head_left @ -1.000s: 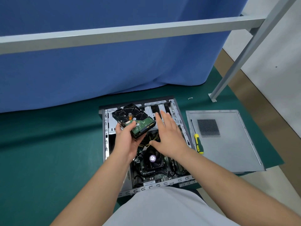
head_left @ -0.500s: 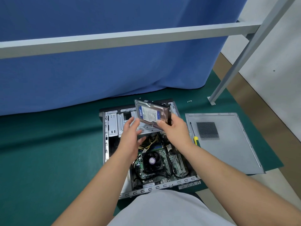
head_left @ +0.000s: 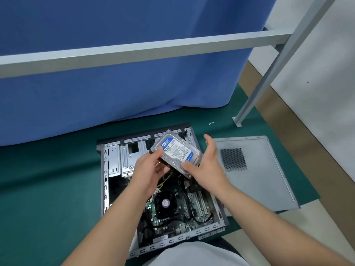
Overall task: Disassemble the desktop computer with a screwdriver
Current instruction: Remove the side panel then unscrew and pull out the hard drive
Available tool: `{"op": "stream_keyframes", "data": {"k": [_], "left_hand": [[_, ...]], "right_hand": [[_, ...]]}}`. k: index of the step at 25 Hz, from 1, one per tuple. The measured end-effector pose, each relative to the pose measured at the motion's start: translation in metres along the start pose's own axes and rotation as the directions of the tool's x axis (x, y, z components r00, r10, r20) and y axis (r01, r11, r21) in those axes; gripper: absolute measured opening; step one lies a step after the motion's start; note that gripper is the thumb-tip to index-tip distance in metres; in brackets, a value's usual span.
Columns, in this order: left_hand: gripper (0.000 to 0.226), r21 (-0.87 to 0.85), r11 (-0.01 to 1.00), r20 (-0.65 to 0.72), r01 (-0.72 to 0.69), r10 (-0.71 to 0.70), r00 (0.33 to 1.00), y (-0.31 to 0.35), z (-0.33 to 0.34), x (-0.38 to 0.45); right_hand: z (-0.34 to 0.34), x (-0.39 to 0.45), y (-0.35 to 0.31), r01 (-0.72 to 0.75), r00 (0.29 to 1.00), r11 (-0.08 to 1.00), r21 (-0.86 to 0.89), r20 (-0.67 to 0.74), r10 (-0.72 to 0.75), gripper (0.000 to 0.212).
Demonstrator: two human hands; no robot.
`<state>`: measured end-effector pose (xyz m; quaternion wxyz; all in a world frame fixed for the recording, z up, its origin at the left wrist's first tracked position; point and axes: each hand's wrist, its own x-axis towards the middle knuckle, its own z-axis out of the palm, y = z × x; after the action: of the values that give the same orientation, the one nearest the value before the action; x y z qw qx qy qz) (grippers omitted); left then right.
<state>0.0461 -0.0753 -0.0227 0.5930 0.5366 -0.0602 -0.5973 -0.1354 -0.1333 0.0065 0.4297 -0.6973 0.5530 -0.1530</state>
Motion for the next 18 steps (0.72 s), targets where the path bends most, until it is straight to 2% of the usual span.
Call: {"op": "stream_keyframes", "data": {"k": [2,4,9,11,12,14,16,18], "left_hand": [[0.023,0.107,0.994,0.028,-0.014,0.011,1.000,0.006,0.017,0.008],[0.027,0.198,0.980,0.073,-0.021,0.007,0.997,0.010,0.034,0.018],[0.031,0.349,0.936,0.129,0.035,-0.085,0.988,0.017,0.079,0.051],[0.041,0.521,0.852,0.098,-0.052,0.001,0.995,0.024,0.095,0.076],[0.045,0.650,0.746,0.082,-0.145,0.121,0.989,0.028,0.099,0.092],[0.039,0.881,0.393,0.105,-0.264,0.381,0.919,0.038,0.096,0.122],[0.040,0.976,0.102,0.133,-0.195,0.431,0.893,0.040,0.081,0.150],[0.053,0.987,-0.163,0.079,-0.014,0.398,0.914,0.030,0.067,0.167]], "right_hand": [[-0.014,0.011,-0.002,0.162,0.986,0.937,-0.309,0.097,-0.139,0.076],[-0.026,0.027,-0.004,0.177,0.977,0.872,-0.456,0.188,-0.101,0.065],[-0.054,0.070,0.004,0.023,0.982,0.908,-0.419,0.179,0.057,0.061],[-0.069,0.091,0.014,-0.035,0.979,0.918,-0.394,0.171,0.111,0.061],[-0.078,0.103,0.019,-0.068,0.976,0.916,-0.396,0.162,0.143,0.061],[-0.096,0.133,0.031,-0.142,0.968,0.900,-0.411,0.132,0.213,0.065],[-0.111,0.170,0.047,-0.209,0.955,0.876,-0.434,0.103,0.278,0.073],[-0.118,0.206,0.062,-0.257,0.941,0.856,-0.449,0.085,0.327,0.072]]}}
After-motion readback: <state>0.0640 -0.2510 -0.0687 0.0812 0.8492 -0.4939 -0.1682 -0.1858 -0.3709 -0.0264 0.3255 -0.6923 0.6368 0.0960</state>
